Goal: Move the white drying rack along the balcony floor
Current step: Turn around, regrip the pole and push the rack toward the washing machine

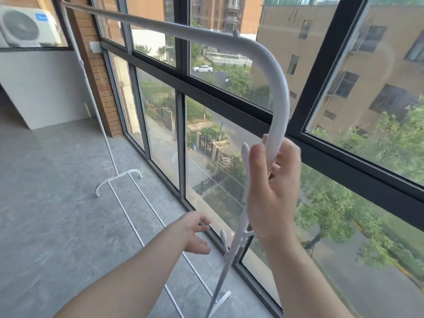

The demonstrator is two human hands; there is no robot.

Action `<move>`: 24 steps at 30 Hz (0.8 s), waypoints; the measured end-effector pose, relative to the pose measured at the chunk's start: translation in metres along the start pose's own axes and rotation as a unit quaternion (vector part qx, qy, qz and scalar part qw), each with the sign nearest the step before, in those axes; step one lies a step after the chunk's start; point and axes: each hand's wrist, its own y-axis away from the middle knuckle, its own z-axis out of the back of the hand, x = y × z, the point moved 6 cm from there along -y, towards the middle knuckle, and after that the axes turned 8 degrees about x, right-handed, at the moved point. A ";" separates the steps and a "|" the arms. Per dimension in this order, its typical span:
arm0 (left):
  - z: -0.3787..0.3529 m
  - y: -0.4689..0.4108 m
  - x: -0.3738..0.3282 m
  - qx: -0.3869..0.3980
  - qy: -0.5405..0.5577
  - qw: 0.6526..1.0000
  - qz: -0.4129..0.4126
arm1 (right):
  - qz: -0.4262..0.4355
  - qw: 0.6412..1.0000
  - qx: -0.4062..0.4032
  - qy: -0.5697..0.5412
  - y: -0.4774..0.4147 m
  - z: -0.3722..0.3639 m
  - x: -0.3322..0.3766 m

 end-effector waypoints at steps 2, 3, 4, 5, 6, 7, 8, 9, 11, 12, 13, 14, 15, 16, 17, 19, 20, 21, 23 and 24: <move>0.020 0.007 -0.027 -0.005 0.040 0.998 -0.048 | 0.124 0.975 -0.150 0.108 0.009 0.008 0.029; 0.032 0.010 -0.042 -0.006 0.054 0.996 -0.068 | 0.185 0.953 -0.191 0.143 0.015 0.005 0.044; 0.046 0.014 -0.059 -0.004 0.067 0.994 -0.090 | 0.238 0.932 -0.208 0.177 0.020 -0.010 0.058; 0.059 0.017 -0.075 0.001 0.089 0.990 -0.112 | 0.270 0.918 -0.204 0.206 0.023 -0.027 0.066; 0.072 0.021 -0.092 0.009 0.113 0.984 -0.136 | 0.280 0.915 -0.185 0.223 0.025 -0.047 0.067; 0.090 0.026 -0.110 0.020 0.131 0.979 -0.158 | 0.276 0.922 -0.155 0.221 0.026 -0.075 0.066; 0.107 0.035 -0.129 0.028 0.143 0.972 -0.183 | 0.267 0.933 -0.121 0.209 0.025 -0.105 0.062; 0.118 0.044 -0.145 0.035 0.158 0.964 -0.213 | 0.252 0.942 -0.092 0.200 0.025 -0.126 0.057; 0.151 0.075 -0.180 0.057 0.182 0.944 -0.270 | 0.221 0.956 -0.054 0.184 0.023 -0.185 0.052; 0.166 0.094 -0.195 0.072 0.190 0.934 -0.293 | 0.208 0.961 -0.040 0.176 0.021 -0.214 0.052; 0.180 0.111 -0.208 0.086 0.186 0.928 -0.311 | 0.196 0.965 -0.029 0.171 0.018 -0.240 0.053; 0.204 0.133 -0.226 0.091 0.175 0.922 -0.332 | 0.187 0.969 -0.016 0.162 0.017 -0.277 0.055; 0.221 0.151 -0.239 0.091 0.160 0.917 -0.354 | 0.179 0.971 -0.004 0.157 0.014 -0.304 0.055; 0.238 0.169 -0.252 0.085 0.140 0.911 -0.378 | 0.172 0.973 0.008 0.152 0.012 -0.329 0.057; 0.263 0.190 -0.270 0.072 0.117 0.904 -0.404 | 0.163 0.977 0.018 0.139 0.007 -0.361 0.058; 0.300 0.223 -0.297 0.036 0.068 0.890 -0.450 | 0.127 0.985 0.034 0.115 -0.003 -0.408 0.059; 0.316 0.237 -0.309 0.015 0.047 0.882 -0.468 | 0.107 0.988 0.039 0.103 -0.008 -0.428 0.058; 0.336 0.250 -0.323 -0.009 0.030 0.875 -0.483 | 0.088 0.991 0.046 0.093 -0.014 -0.454 0.058; 0.364 0.267 -0.343 -0.042 0.009 0.865 -0.500 | 0.066 0.992 0.056 0.087 -0.024 -0.493 0.058; 0.380 0.273 -0.356 -0.055 0.004 0.861 -0.505 | 0.059 0.993 0.061 0.083 -0.029 -0.517 0.058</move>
